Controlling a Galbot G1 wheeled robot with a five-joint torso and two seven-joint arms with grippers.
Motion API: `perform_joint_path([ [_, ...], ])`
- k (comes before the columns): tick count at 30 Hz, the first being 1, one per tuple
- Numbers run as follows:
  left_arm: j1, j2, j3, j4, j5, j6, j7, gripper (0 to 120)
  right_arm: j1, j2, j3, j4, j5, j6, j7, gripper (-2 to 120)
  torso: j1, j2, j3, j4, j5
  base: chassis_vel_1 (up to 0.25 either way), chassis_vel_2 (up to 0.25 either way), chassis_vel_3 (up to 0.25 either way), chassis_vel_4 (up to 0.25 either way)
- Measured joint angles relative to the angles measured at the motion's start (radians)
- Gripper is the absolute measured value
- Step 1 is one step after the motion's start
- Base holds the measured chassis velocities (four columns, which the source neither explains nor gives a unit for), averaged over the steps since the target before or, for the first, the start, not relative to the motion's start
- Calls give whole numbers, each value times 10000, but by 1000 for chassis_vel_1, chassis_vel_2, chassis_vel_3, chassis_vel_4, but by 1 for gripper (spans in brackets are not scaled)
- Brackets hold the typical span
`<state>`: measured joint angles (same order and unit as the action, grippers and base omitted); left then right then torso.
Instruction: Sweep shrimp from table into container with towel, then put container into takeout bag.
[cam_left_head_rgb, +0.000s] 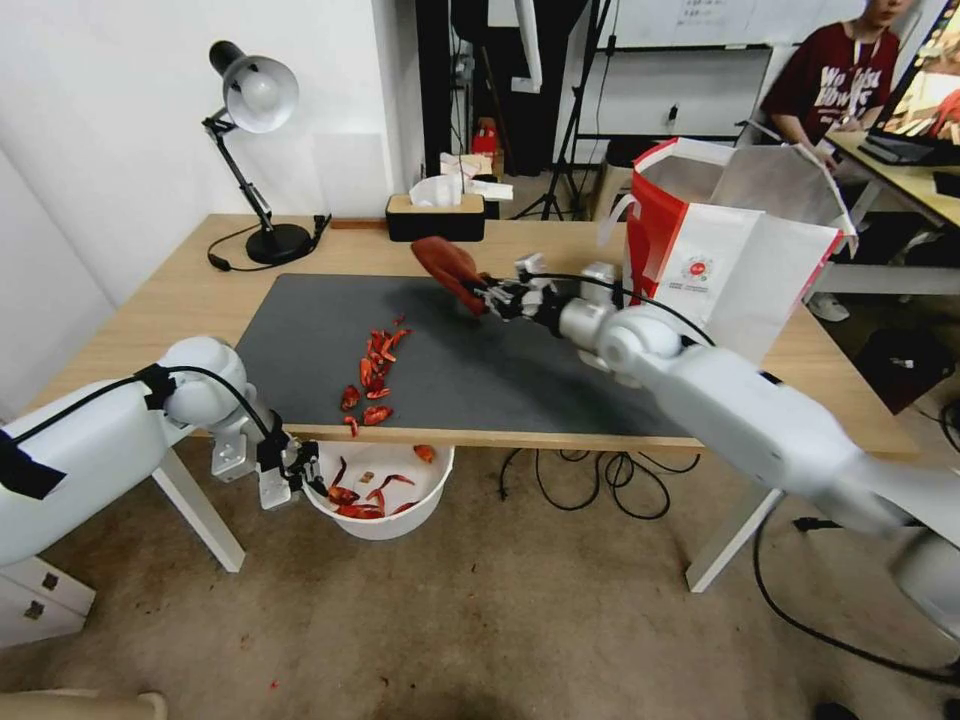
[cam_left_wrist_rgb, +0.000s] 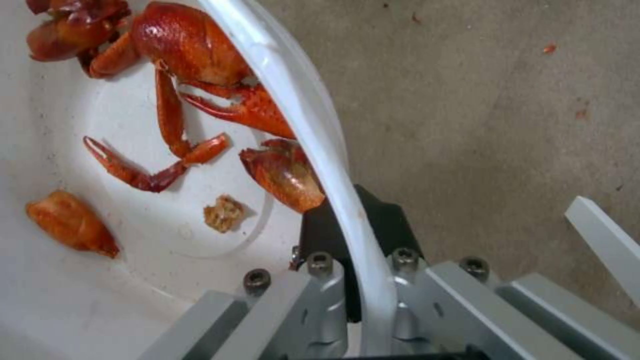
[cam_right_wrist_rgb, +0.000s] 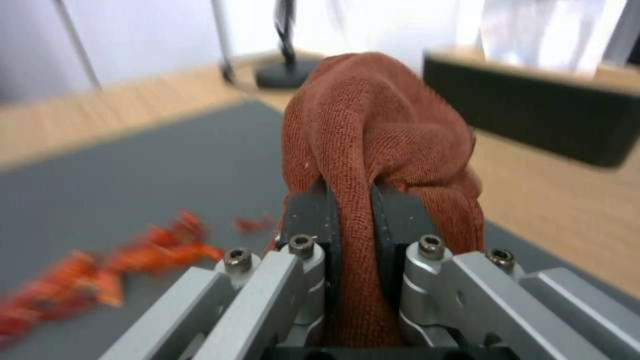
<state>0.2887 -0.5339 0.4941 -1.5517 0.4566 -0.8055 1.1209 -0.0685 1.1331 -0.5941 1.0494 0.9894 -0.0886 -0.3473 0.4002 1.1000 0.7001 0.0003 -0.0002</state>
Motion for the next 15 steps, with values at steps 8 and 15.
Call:
perform_joint_path([
  [8,176,73,-305,54,30,-154,-22,0,698,1544,-154,-2608,-939,-38,-868,8,-1,-1,-1,-4,-2,0,0,0,0],
  [15,494,133,-615,45,47,-172,-70,0,683,2316,-432,-3408,-1340,-107,-1599,8,-2,-1,-2,-1,0,0,0,0,0],
])
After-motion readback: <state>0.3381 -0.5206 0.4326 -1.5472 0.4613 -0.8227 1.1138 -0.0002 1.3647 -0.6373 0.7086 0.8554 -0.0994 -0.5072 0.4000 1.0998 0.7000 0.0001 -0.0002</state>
